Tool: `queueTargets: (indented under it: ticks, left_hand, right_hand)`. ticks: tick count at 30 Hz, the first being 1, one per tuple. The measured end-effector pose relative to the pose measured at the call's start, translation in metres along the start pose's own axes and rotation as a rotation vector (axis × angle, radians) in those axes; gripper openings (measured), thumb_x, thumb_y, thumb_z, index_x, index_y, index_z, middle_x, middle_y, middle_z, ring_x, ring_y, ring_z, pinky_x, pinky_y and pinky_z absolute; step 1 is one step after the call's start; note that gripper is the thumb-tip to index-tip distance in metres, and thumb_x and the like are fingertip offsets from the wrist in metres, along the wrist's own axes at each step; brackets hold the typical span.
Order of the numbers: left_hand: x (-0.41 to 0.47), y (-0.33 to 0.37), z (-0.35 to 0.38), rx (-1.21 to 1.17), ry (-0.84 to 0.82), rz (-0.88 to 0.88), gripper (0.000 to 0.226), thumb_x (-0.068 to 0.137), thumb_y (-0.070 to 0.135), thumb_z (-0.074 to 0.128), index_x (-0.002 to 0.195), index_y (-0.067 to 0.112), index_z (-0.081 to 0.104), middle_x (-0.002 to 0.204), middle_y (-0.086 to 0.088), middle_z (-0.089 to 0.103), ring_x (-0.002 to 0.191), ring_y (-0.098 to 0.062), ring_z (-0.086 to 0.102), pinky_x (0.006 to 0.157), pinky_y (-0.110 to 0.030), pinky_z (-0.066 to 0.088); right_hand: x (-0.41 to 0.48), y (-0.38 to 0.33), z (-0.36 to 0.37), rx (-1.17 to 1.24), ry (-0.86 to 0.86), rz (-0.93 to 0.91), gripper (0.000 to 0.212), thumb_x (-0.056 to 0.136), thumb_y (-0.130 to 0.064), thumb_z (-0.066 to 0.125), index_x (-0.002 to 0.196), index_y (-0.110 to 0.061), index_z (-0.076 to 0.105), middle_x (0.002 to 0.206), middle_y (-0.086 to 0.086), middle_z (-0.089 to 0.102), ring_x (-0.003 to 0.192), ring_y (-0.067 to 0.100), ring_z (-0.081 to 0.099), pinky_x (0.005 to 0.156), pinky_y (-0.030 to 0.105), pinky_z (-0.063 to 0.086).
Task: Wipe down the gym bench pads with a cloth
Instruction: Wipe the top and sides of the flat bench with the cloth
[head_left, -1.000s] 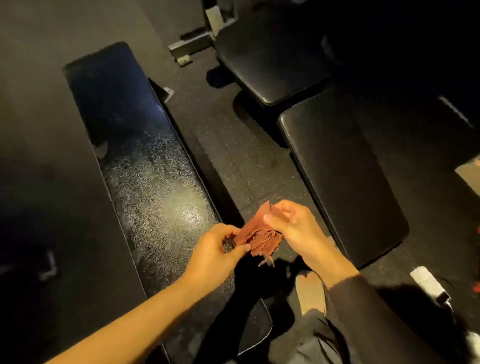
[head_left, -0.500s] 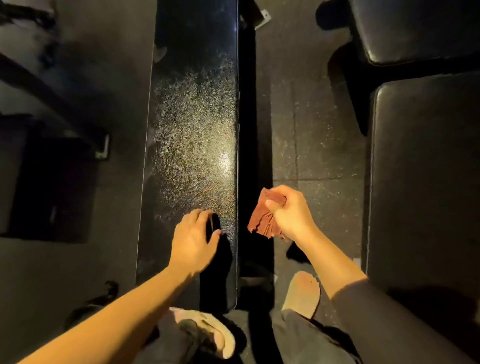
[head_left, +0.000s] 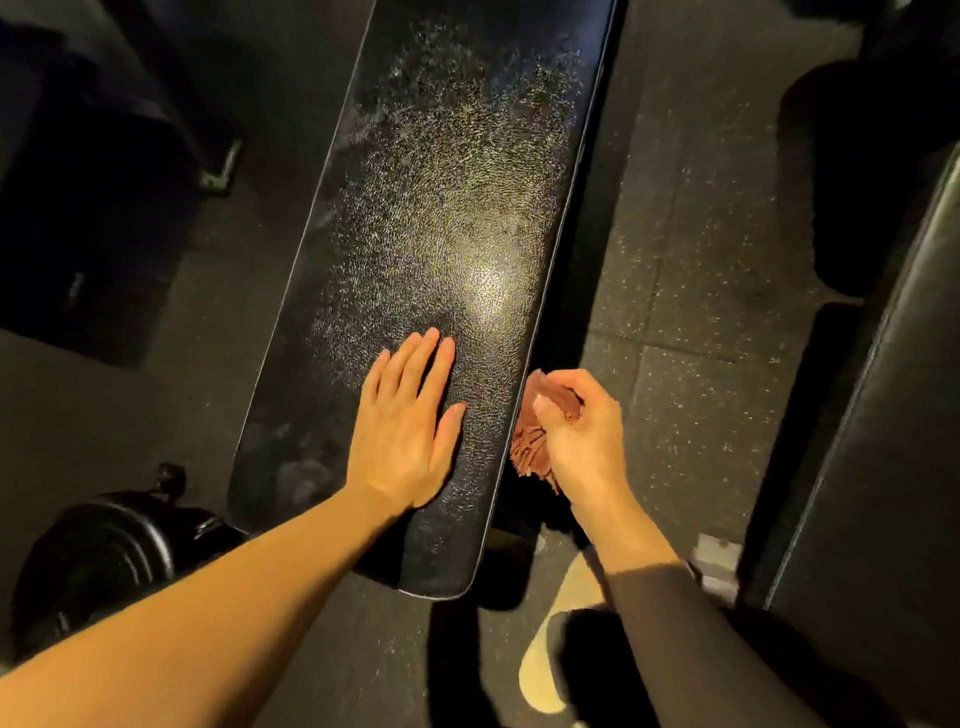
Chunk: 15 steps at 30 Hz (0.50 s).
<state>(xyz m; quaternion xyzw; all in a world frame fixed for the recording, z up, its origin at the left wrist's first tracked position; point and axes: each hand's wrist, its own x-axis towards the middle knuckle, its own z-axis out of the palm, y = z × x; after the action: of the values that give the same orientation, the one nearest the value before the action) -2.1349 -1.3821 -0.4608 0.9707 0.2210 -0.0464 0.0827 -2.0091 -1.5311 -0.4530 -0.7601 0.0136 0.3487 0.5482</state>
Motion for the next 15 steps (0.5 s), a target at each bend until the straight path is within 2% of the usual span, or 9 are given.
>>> queueTargets:
  ticks: [3,5,10,13,15]
  left_hand:
    - [-0.002,-0.002,0.003,-0.004,0.036,0.000,0.061,0.106,0.040,0.032,0.160,0.012,0.027,0.167,-0.008,0.026,0.156,-0.025,0.019,0.126,-0.049,0.017]
    - [-0.002,-0.002,0.004,-0.013,0.060,0.008,0.061,0.106,0.040,0.032,0.160,0.012,0.029,0.166,-0.007,0.028,0.155,-0.024,0.021,0.125,-0.050,0.019]
    - [-0.004,-0.003,0.011,-0.036,0.154,0.028,0.060,0.106,0.044,0.032,0.159,0.014,0.033,0.166,-0.004,0.029,0.155,-0.022,0.022,0.126,-0.044,0.016]
    - [-0.003,-0.006,0.015,-0.045,0.202,0.054,0.061,0.106,0.046,0.033,0.157,0.013,0.037,0.165,-0.004,0.032,0.153,-0.022,0.026,0.124,-0.047,0.022]
    - [-0.004,-0.006,0.017,-0.032,0.225,0.049,0.061,0.106,0.048,0.034,0.156,0.013,0.038,0.164,-0.004,0.034,0.152,-0.023,0.029,0.122,-0.049,0.025]
  right_hand:
    - [-0.049,0.030,0.006,0.027,-0.057,0.057,0.028,0.092,0.014,0.056,0.092,-0.013,0.065,0.094,-0.006,0.073,0.087,-0.013,0.066,0.077,0.005,0.046]
    - [-0.054,0.037,0.006,0.018,-0.092,0.024,0.033,0.092,0.014,0.056,0.088,-0.017,0.064,0.092,-0.010,0.072,0.086,-0.012,0.066,0.076,0.004,0.045]
    - [0.048,0.012,-0.004,-0.063,-0.060,-0.229,0.019,0.092,0.007,0.060,0.098,-0.009,0.067,0.090,-0.013,0.070,0.078,-0.025,0.059,0.076,-0.002,0.043]
    - [0.094,-0.005,-0.007,-0.097,-0.015,-0.325,0.019,0.090,0.003,0.064,0.094,-0.015,0.068,0.083,-0.020,0.067,0.072,-0.025,0.058,0.072,0.001,0.044]
    - [0.085,0.000,-0.008,-0.069,-0.022,-0.365,0.019,0.089,0.002,0.065,0.088,-0.017,0.068,0.077,-0.023,0.066,0.071,-0.023,0.059,0.070,0.003,0.044]
